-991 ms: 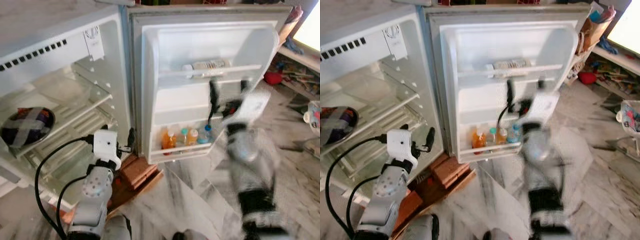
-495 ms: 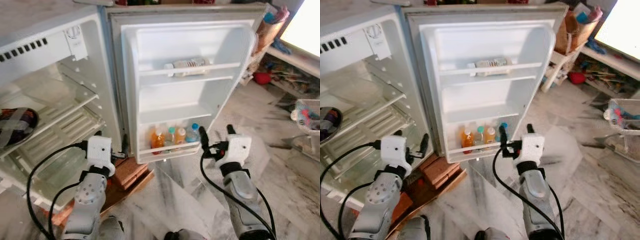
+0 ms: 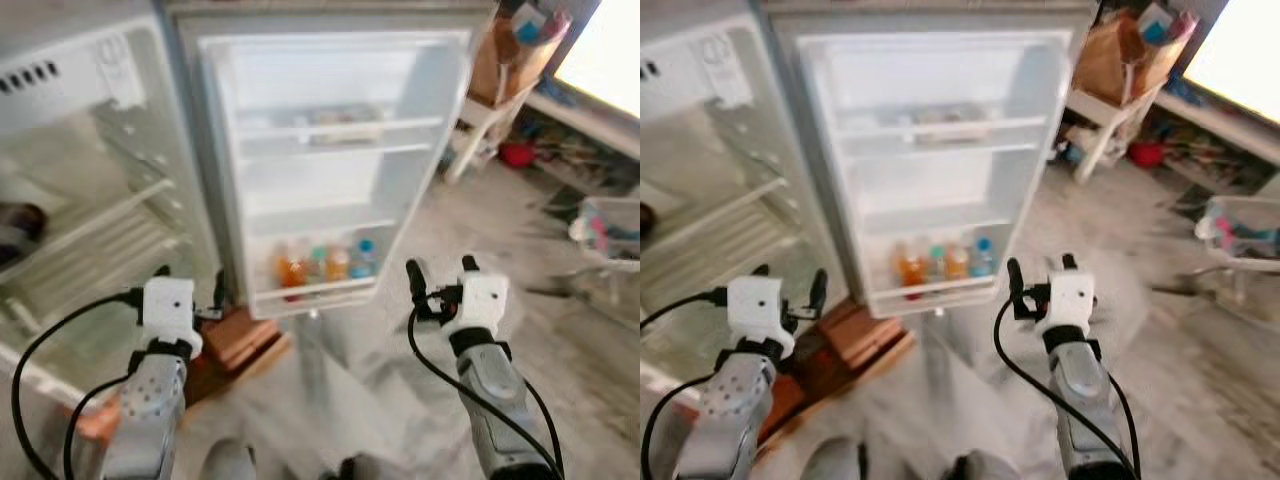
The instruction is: Restocking fridge
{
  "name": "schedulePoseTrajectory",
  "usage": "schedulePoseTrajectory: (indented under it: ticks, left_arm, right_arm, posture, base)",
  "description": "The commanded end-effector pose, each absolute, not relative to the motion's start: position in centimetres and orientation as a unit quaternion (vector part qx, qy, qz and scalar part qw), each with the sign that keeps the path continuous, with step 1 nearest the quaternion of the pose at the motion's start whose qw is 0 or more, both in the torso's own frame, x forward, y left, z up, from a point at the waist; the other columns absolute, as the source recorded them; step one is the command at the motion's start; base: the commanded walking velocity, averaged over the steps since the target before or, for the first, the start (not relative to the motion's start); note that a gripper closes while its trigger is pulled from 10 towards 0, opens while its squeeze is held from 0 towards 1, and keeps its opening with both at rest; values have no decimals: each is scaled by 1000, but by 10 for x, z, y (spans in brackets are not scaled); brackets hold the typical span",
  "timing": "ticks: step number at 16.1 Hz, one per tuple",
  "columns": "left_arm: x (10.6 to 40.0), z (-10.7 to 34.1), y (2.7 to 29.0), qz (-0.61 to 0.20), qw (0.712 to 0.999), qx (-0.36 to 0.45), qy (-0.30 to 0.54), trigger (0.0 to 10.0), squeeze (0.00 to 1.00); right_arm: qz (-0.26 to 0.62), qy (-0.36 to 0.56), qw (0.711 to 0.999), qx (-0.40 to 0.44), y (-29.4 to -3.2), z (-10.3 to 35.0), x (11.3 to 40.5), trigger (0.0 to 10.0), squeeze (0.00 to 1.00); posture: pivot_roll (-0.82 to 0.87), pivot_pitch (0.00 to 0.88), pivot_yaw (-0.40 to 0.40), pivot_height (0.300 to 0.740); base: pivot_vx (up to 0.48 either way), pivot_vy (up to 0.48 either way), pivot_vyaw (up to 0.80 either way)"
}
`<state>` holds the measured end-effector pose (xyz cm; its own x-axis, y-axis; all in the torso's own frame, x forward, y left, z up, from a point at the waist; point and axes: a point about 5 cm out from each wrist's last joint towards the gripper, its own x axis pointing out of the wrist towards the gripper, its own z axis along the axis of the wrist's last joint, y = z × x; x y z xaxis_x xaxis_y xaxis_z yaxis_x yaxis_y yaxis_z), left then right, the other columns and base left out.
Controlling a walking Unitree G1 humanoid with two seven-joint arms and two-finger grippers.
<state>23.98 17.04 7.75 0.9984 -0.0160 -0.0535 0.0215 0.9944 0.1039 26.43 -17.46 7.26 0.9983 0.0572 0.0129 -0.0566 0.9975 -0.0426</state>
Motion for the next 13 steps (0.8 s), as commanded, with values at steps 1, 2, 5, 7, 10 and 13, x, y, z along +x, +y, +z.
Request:
schedulePoseTrajectory:
  ticks: [1, 2, 5, 7, 10, 13]
  left_arm:
    - [242, 75, 159, -29, 998, 49, 27, 10000, 0]
    - [245, 76, 158, -31, 998, 49, 27, 10000, 0]
    - [257, 77, 159, -39, 996, 72, 30, 10000, 0]
    - [258, 77, 159, -48, 996, 72, 29, 10000, 0]
    - [257, 69, 151, -50, 996, 70, 38, 10000, 0]
    - [253, 64, 149, -50, 996, 65, 46, 10000, 0]
  right_arm:
    - [12, 2, 1000, -29, -183, 70, 263, 10000, 0]
    - [12, 1, 999, -32, -183, 71, 264, 10000, 0]
    - [14, -13, 999, -45, -181, 77, 274, 10000, 0]
    - [11, -15, 999, -42, -180, 79, 276, 10000, 0]
    - [15, -8, 999, -50, -181, 75, 276, 10000, 0]
    - [12, -3, 999, -50, -182, 72, 279, 10000, 0]
  posture:
    - [155, 85, -75, 740]
    - [154, 83, -74, 740]
    - [141, 74, -65, 740]
    - [145, 76, -71, 740]
    - [156, 65, -94, 740]
    - [161, 61, -96, 740]
  base:
    - [0, -480, 0]
    - [0, -480, 0]
    - [0, -480, 158]
    - [0, -480, 731]
    - [0, -471, 698]
    - [0, -469, 523]
